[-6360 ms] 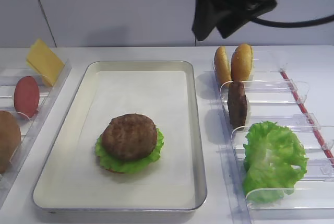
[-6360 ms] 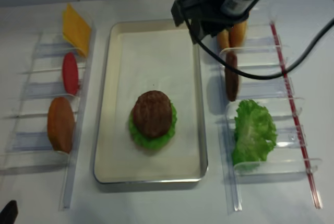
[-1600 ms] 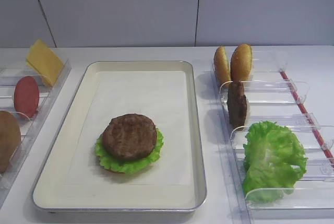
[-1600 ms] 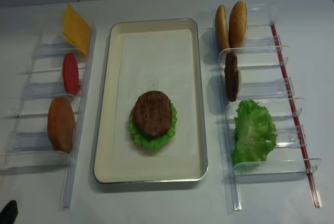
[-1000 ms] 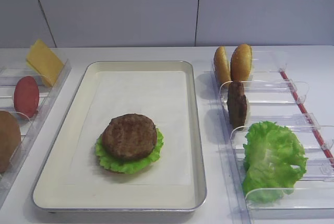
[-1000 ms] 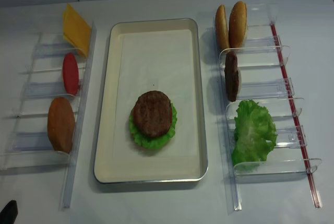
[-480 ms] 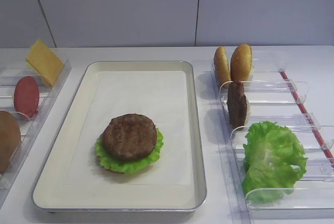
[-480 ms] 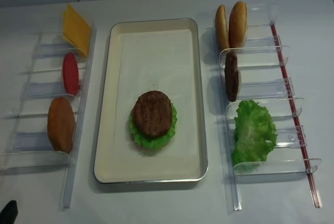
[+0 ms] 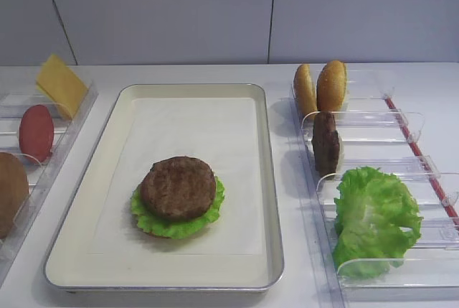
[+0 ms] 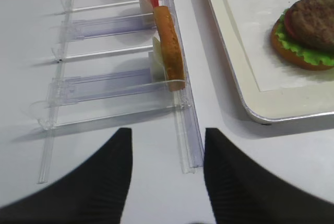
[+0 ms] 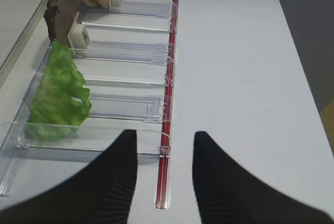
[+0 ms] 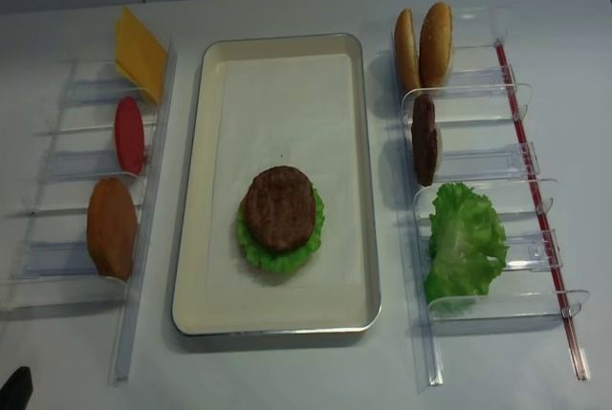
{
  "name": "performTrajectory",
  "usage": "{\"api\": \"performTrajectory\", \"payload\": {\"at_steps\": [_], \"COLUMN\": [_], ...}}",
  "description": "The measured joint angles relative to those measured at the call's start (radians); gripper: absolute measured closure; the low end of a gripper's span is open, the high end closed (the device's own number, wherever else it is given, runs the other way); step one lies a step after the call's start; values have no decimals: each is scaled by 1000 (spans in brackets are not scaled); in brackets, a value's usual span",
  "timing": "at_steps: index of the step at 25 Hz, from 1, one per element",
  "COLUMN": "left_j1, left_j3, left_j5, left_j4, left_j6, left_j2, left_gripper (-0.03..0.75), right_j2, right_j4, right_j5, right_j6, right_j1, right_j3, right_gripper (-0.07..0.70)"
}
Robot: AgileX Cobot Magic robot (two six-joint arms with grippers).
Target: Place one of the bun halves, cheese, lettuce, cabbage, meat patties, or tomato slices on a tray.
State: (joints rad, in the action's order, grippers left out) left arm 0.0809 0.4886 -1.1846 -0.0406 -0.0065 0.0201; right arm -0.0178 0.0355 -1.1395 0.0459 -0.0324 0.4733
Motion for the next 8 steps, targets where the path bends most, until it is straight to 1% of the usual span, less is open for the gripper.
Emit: {"api": "performTrajectory", "payload": {"at_steps": [8], "left_j1": [0], "left_j3": [0], "left_j5": [0], "left_j4": [0], "left_j6": [0], "left_j2": [0], "left_gripper": [387], "right_j2": [0], "right_j4": [0], "right_j5": [0], "right_j6": [0], "right_j1": [0], "right_j3": [0], "right_gripper": [416]}}
